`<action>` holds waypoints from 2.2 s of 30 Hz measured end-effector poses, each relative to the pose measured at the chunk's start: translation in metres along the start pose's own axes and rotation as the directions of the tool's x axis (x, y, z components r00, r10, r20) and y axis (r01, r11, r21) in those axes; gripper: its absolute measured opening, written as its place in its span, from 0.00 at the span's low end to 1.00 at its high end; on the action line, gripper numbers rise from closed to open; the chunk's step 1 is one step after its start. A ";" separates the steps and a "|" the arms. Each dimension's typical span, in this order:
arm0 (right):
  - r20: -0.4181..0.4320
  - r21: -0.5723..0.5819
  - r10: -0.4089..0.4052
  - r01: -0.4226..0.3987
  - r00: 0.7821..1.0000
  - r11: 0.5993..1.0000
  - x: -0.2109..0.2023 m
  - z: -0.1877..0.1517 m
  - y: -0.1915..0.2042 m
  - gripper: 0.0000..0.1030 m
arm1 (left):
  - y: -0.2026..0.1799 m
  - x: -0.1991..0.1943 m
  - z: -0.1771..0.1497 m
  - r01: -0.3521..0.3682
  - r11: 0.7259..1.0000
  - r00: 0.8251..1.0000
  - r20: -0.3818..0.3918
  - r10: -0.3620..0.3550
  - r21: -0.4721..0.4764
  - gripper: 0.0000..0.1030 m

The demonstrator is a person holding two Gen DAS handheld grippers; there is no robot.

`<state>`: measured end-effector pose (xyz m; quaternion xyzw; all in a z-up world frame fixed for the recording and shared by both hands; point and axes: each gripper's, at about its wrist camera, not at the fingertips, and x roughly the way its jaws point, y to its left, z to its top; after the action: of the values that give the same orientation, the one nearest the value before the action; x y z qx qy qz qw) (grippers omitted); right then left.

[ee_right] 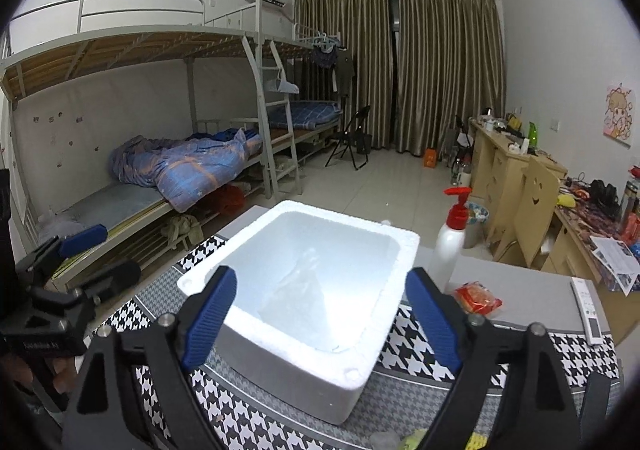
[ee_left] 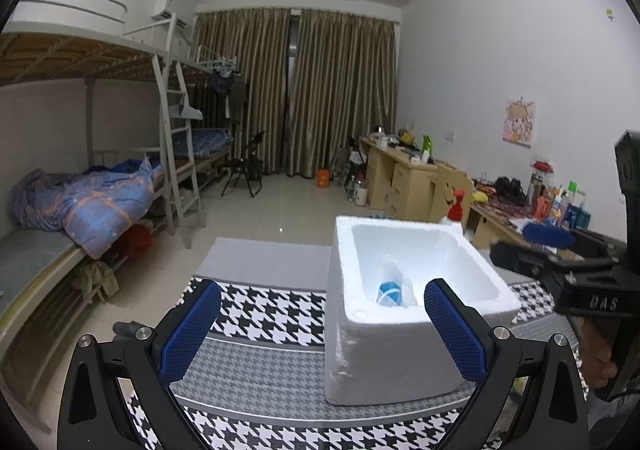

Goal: Organize soft objects
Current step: 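Withdraw both tools from the box back toward the remaining table items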

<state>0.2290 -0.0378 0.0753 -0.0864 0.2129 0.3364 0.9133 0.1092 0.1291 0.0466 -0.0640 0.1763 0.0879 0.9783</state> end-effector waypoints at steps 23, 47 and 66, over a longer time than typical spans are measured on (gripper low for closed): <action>0.079 0.023 -0.022 0.020 0.997 1.000 -0.047 -0.018 -0.010 0.90 | -0.036 -0.021 -0.004 0.049 0.996 0.998 0.028 -0.051 0.068 0.99; 0.126 0.077 -0.112 0.103 0.986 0.992 -0.083 -0.048 -0.027 0.96 | -0.061 -0.028 -0.019 0.176 0.981 0.984 -0.004 -0.176 0.084 0.99; 0.146 0.126 -0.210 0.192 0.967 0.973 -0.109 -0.073 -0.038 0.96 | -0.096 -0.026 -0.033 0.272 0.953 0.962 -0.029 -0.271 0.130 0.99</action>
<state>0.1555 -0.1518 0.0592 -0.0300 0.1482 0.2354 0.9601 0.0927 0.0259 0.0346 -0.0227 0.1765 -0.0596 0.9822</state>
